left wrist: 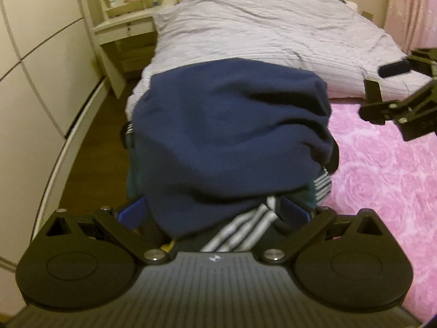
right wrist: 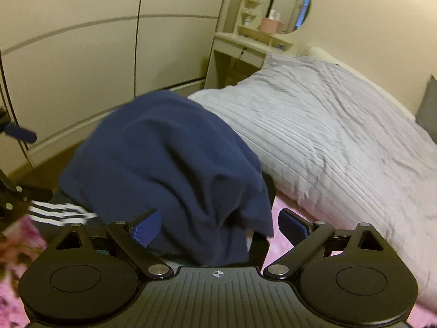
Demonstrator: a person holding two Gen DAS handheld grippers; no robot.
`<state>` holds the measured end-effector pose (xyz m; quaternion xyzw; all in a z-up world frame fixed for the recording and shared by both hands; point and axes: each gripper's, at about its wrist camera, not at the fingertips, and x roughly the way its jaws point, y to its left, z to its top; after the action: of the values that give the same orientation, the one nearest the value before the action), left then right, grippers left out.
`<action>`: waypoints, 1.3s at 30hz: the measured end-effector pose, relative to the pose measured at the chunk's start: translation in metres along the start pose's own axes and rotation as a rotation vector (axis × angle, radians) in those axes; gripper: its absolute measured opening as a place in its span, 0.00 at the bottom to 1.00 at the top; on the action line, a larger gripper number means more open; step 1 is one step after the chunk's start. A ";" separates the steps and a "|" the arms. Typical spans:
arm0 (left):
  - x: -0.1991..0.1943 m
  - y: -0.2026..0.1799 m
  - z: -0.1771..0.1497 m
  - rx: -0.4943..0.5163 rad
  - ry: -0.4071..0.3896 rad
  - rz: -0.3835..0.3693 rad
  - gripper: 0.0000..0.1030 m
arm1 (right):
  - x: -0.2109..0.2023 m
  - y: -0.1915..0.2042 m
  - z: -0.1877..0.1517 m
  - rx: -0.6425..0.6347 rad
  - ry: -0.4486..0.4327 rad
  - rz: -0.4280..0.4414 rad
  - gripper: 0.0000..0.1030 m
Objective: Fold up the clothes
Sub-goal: 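Grasp the navy garment on the pile with both grippers, then lift the navy garment with both grippers and lay it flat on the blanket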
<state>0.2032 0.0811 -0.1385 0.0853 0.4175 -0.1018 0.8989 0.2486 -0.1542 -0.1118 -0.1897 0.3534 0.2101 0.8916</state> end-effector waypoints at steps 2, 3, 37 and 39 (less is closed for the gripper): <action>0.018 0.007 0.003 0.018 0.001 -0.006 0.98 | 0.025 -0.002 0.005 -0.020 0.013 -0.004 0.92; 0.026 0.013 0.004 0.011 -0.001 -0.007 0.98 | 0.035 -0.003 0.008 -0.028 0.017 0.000 0.92; -0.082 -0.079 0.014 0.140 -0.182 -0.295 0.00 | -0.118 -0.035 -0.039 0.198 -0.062 -0.052 0.09; -0.100 -0.113 -0.002 0.149 -0.167 -0.366 0.00 | -0.153 -0.036 -0.074 0.260 -0.025 -0.099 0.09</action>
<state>0.1103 -0.0166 -0.0704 0.0655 0.3414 -0.3008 0.8881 0.1250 -0.2576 -0.0470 -0.0873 0.3566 0.1204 0.9223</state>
